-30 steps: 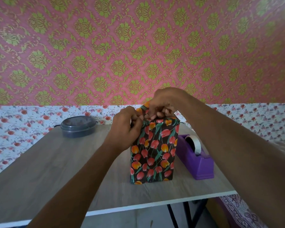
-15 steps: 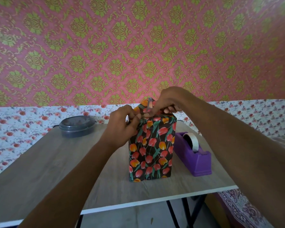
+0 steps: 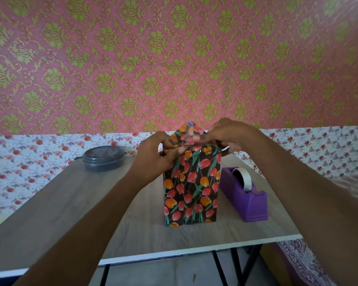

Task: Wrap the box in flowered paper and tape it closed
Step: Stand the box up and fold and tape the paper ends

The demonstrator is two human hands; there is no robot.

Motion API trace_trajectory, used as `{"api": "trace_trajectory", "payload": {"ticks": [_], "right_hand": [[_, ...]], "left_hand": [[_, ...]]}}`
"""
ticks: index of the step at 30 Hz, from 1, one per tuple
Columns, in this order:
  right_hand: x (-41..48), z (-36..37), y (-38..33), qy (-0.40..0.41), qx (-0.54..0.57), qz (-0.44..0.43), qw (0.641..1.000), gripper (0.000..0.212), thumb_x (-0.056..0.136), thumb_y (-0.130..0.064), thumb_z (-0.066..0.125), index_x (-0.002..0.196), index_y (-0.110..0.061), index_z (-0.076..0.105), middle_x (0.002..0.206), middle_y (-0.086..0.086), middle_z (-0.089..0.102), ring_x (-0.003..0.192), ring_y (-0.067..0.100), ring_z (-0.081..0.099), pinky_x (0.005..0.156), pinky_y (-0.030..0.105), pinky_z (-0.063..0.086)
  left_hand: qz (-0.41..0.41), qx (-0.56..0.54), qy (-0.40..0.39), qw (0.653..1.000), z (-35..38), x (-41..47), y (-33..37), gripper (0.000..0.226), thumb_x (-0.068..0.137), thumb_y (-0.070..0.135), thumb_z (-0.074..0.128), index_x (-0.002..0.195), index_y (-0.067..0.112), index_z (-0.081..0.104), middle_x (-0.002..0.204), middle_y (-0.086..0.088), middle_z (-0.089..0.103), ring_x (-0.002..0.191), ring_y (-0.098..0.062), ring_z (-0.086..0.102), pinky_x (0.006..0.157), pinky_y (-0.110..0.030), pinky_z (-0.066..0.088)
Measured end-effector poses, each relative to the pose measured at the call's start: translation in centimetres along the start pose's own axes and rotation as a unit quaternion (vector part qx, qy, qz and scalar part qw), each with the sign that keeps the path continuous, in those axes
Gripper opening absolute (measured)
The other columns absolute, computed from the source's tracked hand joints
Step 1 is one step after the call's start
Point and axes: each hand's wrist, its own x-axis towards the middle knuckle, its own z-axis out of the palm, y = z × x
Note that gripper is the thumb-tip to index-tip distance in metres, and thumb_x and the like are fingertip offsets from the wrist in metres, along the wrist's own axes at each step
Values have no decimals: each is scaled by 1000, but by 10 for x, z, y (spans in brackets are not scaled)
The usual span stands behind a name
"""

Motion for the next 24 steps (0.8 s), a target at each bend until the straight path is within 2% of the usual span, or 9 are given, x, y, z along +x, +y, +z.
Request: {"api": "trace_trajectory", "payload": {"ticks": [3,7,10,12,14,16,18,21,24], "right_hand": [[-3,-2,8,39,28,-19,999,68,70,-44,91,113,0,64,104,18,74,95,31,74,78,47,63],[-1,0,17,72,75,-30,994,70,75,-57,83,110,1,66,86,10,69,80,27,71,70,39,63],[-10,3,16,36,123,-54,990,51,72,-41,91,95,-1,70,79,9,70,76,25,67,65,33,57],[-19,4,13,-11,173,-73,982,40,67,-27,95,86,-5,67,72,7,67,72,23,63,58,30,52],[-27,5,9,-46,164,-95,981,56,54,-30,99,92,-2,69,76,8,66,73,22,62,56,29,48],[-34,9,4,-51,134,-115,983,73,51,-38,100,103,5,72,84,10,67,78,22,62,56,30,47],[-39,14,-1,-46,159,-127,978,63,67,-40,91,106,6,70,80,10,68,70,21,63,57,29,52],[-44,19,-1,-71,217,-116,967,54,96,-45,65,114,6,64,81,19,71,67,28,72,64,34,60],[-45,27,9,-84,235,-116,961,48,107,-32,51,121,13,56,82,27,71,71,33,75,63,35,62]], "left_hand": [[1,83,35,996,3,0,3,33,80,51,77,86,22,64,133,5,46,128,-15,39,100,-44,44],[-49,161,47,985,7,1,12,48,79,66,66,106,27,63,126,-2,34,123,-24,30,99,-36,33],[-71,159,52,983,12,-1,9,33,95,48,60,115,22,59,124,-6,39,117,-26,45,92,-36,45],[-98,121,65,986,12,0,6,23,102,37,53,115,18,57,116,-11,48,101,-28,57,75,-29,46],[-120,109,86,983,13,4,4,20,104,31,52,117,16,56,113,-11,52,93,-24,59,67,-23,40],[-136,92,113,980,13,7,5,22,101,31,58,117,16,57,116,-9,45,93,-18,52,71,-18,38],[-150,108,141,973,12,13,5,14,99,30,63,105,19,59,111,-9,48,95,-22,52,74,-25,38],[-167,79,122,975,5,15,10,10,100,16,57,93,12,64,92,-10,69,83,-22,65,64,-31,47],[-189,8,86,978,-4,6,19,28,105,21,48,98,3,68,91,-9,72,89,-25,69,82,-41,55]]}}
